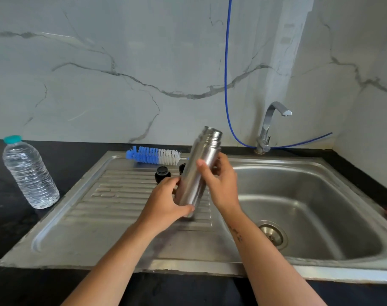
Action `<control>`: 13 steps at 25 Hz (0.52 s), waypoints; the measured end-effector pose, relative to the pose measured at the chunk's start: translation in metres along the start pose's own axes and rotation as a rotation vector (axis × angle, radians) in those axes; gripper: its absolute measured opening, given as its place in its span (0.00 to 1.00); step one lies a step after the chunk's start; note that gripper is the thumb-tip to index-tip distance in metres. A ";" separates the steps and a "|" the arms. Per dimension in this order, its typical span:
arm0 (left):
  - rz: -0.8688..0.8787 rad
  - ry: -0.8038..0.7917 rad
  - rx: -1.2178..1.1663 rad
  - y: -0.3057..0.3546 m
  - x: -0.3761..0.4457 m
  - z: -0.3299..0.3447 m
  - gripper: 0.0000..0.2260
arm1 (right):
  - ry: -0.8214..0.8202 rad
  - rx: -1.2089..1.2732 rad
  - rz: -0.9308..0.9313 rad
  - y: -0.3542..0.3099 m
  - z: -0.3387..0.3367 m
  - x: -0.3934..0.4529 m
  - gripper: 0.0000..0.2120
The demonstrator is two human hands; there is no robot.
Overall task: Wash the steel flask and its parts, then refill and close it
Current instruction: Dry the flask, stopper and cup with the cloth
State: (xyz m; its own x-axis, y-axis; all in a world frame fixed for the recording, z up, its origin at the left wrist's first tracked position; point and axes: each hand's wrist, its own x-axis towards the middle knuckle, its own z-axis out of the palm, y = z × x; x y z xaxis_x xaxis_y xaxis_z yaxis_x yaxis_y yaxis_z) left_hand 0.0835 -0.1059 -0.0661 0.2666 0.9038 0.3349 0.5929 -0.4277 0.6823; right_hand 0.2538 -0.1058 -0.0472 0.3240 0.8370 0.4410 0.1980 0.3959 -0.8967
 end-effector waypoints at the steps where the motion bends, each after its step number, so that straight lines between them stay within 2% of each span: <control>1: -0.013 0.003 -0.019 0.000 -0.001 0.005 0.31 | -0.025 -0.113 -0.050 0.001 0.001 -0.002 0.25; 4: -0.064 0.008 -0.105 -0.003 -0.003 0.013 0.30 | -0.079 -0.318 -0.143 0.003 0.001 -0.008 0.31; 7: -0.105 0.004 -0.194 -0.006 -0.006 0.014 0.30 | -0.115 -0.329 -0.164 0.000 0.001 -0.010 0.32; 10: -0.122 0.013 -0.228 -0.005 -0.006 0.016 0.28 | -0.174 -0.310 -0.135 -0.011 -0.002 -0.010 0.30; 11: -0.124 0.011 -0.238 -0.004 -0.006 0.017 0.28 | -0.168 -0.262 -0.099 -0.016 -0.007 -0.009 0.27; 13: -0.116 0.007 -0.249 -0.003 -0.006 0.021 0.29 | -0.040 -0.149 0.013 -0.018 -0.028 0.000 0.24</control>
State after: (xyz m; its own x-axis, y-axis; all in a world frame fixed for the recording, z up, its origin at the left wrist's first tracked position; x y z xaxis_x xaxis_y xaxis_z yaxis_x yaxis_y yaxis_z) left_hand 0.0957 -0.1101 -0.0836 0.2024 0.9471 0.2491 0.4134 -0.3132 0.8550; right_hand 0.2759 -0.1236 -0.0299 0.2912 0.8570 0.4252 0.3303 0.3270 -0.8854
